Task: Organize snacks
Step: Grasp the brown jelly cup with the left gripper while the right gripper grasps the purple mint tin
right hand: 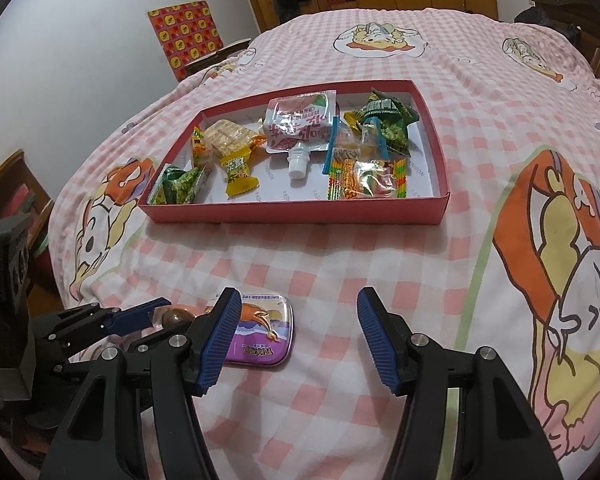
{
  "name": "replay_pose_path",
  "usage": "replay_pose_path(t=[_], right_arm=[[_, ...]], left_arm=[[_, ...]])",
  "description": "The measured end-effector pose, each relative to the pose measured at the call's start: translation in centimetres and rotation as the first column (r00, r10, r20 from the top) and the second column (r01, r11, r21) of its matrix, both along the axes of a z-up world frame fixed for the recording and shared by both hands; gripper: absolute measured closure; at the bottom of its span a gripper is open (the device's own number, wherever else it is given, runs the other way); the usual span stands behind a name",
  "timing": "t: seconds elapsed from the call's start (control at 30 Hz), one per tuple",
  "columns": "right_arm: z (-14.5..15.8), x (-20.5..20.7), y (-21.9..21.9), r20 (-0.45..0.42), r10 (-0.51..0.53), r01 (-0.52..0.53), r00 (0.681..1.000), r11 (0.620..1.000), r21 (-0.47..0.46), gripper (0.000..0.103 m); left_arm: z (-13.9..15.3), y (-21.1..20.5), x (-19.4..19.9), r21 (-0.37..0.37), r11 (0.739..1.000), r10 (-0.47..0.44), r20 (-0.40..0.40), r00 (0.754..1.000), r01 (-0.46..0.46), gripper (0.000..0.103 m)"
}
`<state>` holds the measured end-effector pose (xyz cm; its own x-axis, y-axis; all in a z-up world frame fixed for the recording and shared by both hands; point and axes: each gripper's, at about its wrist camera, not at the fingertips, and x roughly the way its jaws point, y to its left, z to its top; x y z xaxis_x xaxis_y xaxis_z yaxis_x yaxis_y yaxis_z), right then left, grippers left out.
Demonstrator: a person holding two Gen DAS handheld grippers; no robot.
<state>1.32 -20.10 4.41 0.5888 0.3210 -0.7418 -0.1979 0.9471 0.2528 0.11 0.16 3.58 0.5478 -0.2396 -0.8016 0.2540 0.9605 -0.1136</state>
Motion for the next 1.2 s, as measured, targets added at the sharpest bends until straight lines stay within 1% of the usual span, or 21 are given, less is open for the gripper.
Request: replay_pose_path(t=[0.37, 0.53, 0.63, 0.73, 0.93, 1.07, 1.2], right_arm=[[-0.4, -0.4, 1.6, -0.025, 0.042, -0.041, 0.999, 0.999, 0.019, 0.041], [-1.1, -0.6, 3.5, -0.051, 0.076, -0.077, 0.996, 0.997, -0.007, 0.041], [-1.6, -0.7, 4.4, -0.067, 0.088, -0.091, 0.994, 0.995, -0.038, 0.041], [-1.8, -0.8, 5.0, -0.062, 0.095, -0.1, 0.994, 0.993, -0.07, 0.04], [-2.5, -0.6, 5.0, -0.077, 0.091, -0.096, 0.993, 0.993, -0.067, 0.039], [-2.6, -0.7, 5.4, -0.061, 0.092, -0.097, 0.994, 0.991, -0.087, 0.039], [-2.5, -0.7, 5.2, -0.057, 0.095, -0.099, 0.994, 0.993, -0.069, 0.04]], left_arm=[[1.2, 2.5, 0.3, 0.0, 0.996, 0.084, 0.034, 0.996, -0.084, 0.07], [1.4, 3.6, 0.6, -0.018, 0.994, 0.11, 0.032, 0.993, -0.109, 0.07], [1.2, 3.9, 0.7, -0.028, 0.993, 0.114, 0.022, 0.993, -0.113, 0.07], [1.2, 4.0, 0.8, -0.032, 0.993, 0.116, 0.022, 0.993, -0.115, 0.07], [1.1, 4.2, 0.7, -0.034, 0.992, 0.123, 0.024, 0.992, -0.122, 0.07], [1.2, 4.2, 0.7, -0.039, 0.992, 0.119, 0.027, 0.993, -0.118, 0.07], [1.3, 3.9, 0.6, -0.045, 0.993, 0.11, 0.027, 0.994, -0.109, 0.07]])
